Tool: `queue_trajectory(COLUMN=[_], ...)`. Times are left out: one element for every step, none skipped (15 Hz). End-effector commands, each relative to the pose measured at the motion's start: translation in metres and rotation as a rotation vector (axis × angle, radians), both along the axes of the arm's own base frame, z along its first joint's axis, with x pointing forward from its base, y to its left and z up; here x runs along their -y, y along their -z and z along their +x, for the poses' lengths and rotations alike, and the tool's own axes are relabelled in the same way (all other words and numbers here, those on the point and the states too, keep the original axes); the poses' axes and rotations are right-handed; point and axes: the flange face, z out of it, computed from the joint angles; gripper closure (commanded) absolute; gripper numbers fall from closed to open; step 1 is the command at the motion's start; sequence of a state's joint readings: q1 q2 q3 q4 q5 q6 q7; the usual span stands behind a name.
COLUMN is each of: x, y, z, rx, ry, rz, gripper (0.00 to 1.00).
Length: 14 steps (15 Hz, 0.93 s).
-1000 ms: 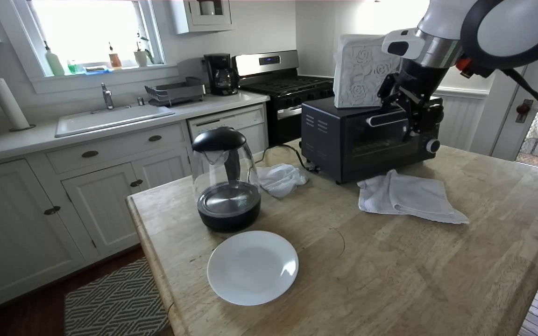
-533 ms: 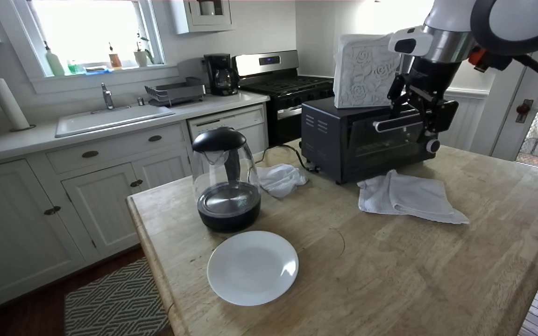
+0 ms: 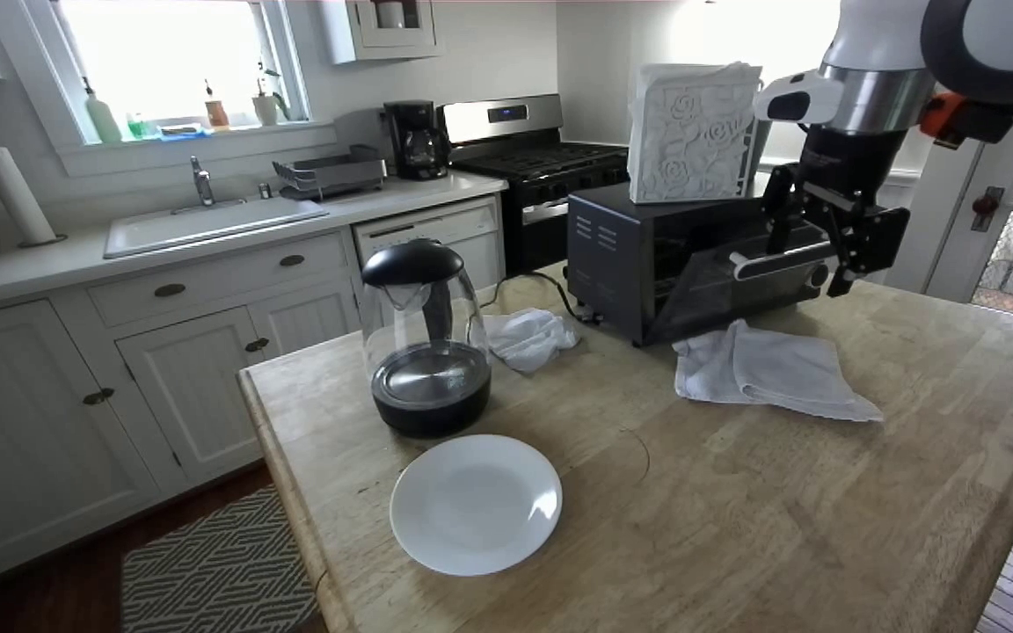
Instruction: Open the microwave door
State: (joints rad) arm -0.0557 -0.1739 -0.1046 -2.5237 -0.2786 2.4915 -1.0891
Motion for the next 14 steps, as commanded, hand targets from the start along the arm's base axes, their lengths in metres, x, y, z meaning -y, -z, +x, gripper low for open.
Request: queue_trajectory(x=[-0.010,-0.012,-0.013,-0.014,-0.015,-0.015,-0.015,-0.015,-0.015,-0.015,-0.014,-0.013,-0.010,-0.005], y=[0.001,0.005,0.008,0.014,0.018,0.024,0.028,0.033,0.037,0.038,0.036,0.033,0.025,0.019], z=[-0.020,-0.023,-0.026,-0.028,-0.031,-0.033,-0.034,-0.037,-0.039,-0.042,-0.043,-0.043,-0.040,-0.038], rx=[-0.048,-0.061,-0.079,-0.090,-0.104,-0.113,-0.122,-0.129,-0.138,-0.143,-0.141,-0.136,-0.132,-0.128], ry=[0.025,0.030,0.034,0.040,0.045,0.047,0.054,0.057,0.061,0.061,0.067,0.074,0.111,0.174], rz=[0.032,0.036,0.045,0.051,0.058,0.065,0.069,0.075,0.080,0.088,0.094,0.103,0.109,0.097], gripper=[0.00,0.00,0.00,0.00,0.00,0.00,0.00,0.00,0.00,0.00,0.00,0.00,0.00,0.00])
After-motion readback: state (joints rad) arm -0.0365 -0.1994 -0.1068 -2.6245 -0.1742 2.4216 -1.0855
